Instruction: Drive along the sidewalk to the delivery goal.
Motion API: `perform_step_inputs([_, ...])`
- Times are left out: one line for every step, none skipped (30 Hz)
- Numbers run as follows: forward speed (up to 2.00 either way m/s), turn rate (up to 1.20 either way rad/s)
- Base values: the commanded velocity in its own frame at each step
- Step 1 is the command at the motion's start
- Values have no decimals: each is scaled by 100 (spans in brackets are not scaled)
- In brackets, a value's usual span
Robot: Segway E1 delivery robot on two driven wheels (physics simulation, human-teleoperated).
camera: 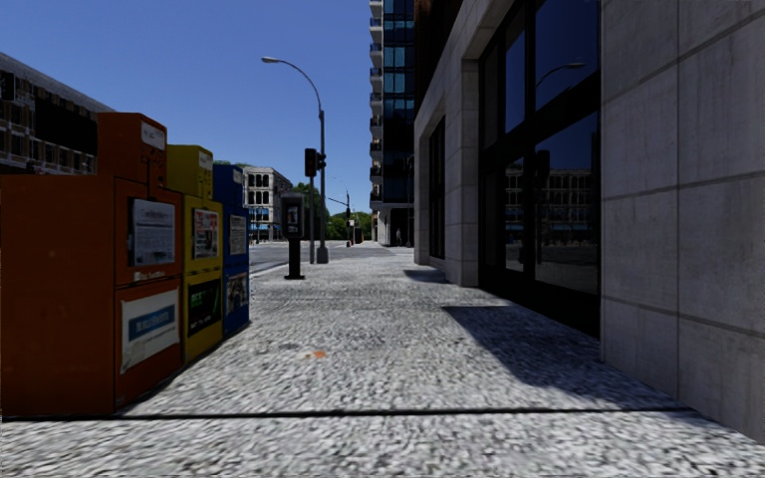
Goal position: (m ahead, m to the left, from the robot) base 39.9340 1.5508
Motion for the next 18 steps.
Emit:
perform_step_inputs([200,0])
perform_step_inputs([200,0])
perform_step_inputs([200,0])
perform_step_inputs([200,0])
perform_step_inputs([200,0])
perform_step_inputs([200,0])
perform_step_inputs([200,0])
perform_step_inputs([200,0])
perform_step_inputs([200,0])
perform_step_inputs([200,0])
perform_step_inputs([200,0])
perform_step_inputs([200,0])
perform_step_inputs([200,0])
perform_step_inputs([200,0])
perform_step_inputs([200,0])
perform_step_inputs([200,0])
perform_step_inputs([200,0])
perform_step_inputs([200,0])
